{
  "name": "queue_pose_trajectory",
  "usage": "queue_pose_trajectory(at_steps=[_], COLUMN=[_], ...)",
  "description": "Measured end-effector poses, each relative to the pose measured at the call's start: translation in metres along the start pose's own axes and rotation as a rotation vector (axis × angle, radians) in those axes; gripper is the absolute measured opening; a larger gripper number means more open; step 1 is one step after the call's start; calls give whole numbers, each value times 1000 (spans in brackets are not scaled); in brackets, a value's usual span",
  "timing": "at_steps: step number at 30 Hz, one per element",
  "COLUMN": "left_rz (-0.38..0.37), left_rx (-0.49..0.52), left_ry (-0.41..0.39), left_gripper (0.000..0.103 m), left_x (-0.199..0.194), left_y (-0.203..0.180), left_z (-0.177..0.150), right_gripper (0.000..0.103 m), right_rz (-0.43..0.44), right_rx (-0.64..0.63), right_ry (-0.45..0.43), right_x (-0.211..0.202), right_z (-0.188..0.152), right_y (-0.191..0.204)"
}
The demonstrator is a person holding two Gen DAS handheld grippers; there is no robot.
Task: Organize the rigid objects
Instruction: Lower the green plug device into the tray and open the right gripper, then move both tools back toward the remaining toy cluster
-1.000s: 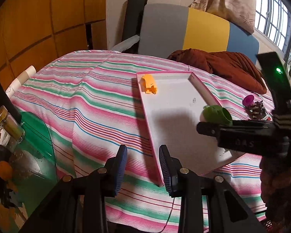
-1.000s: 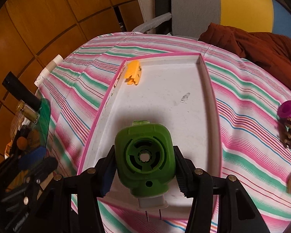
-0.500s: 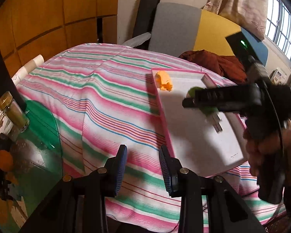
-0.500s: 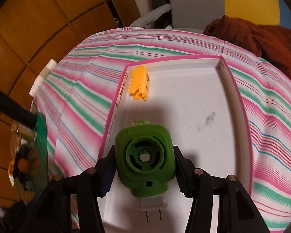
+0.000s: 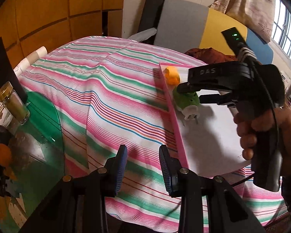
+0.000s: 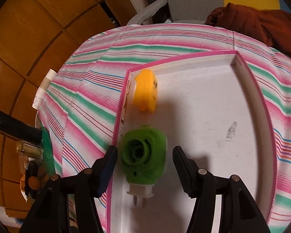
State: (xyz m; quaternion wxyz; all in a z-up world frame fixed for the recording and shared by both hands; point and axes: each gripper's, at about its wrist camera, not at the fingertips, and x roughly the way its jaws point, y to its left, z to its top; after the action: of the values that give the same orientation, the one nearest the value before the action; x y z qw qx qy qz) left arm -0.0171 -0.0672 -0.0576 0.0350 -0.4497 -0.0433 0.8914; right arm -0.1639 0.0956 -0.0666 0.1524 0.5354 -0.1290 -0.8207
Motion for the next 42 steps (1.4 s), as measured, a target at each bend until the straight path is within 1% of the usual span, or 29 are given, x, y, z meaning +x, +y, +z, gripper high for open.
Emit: queue_pose_trajectory(at_steps=[5,6,8,11,13,17,20,25,32,38,42], left_rz=[-2,-1,-2,-1,-1,-3,-2,-10,-32,-64,-68], left_rx=[20,23,25,33,41,54,66,95,139,177,202], left_ry=[-11,-10,-11,-24,-28,-32,-37,-48,-56,-52,-61], left_gripper=[34,33,34,34,34,34,34,34,34,34,34], left_x=[-1,-1,-2,-7,-8,-12,-14,-19,-23,-24,-25], left_y=[-5,-6,-8,-11,-13,-16,-20,-30,-47,-61,-70], left_z=[0,0,0,1,1,1,1,1,2,0,-1], right_gripper=[60,60,64,66,70,70,70,73,75,77,78], right_rz=[-12,-18,-44,-52,-72,-102,-138,-199,-295,-373,-435], right_rx=[-14,-31,-72,-117,-157,-215,-239,-235,-195,-115,-47], right_ry=[-30,-42,-72,-106,-130,-176,-214,-247,-255,-289,-326], right_x=[-17,-22,-33,-48,-58,-78,-94,-119,-143,-173,-197], right_z=[-11,-14,-21,-30,-38,-53,-66,-80,-89,-90,-91], right_y=[-6,-6,-5,-6,-5,-7,-16,-44,-93,-146,-183])
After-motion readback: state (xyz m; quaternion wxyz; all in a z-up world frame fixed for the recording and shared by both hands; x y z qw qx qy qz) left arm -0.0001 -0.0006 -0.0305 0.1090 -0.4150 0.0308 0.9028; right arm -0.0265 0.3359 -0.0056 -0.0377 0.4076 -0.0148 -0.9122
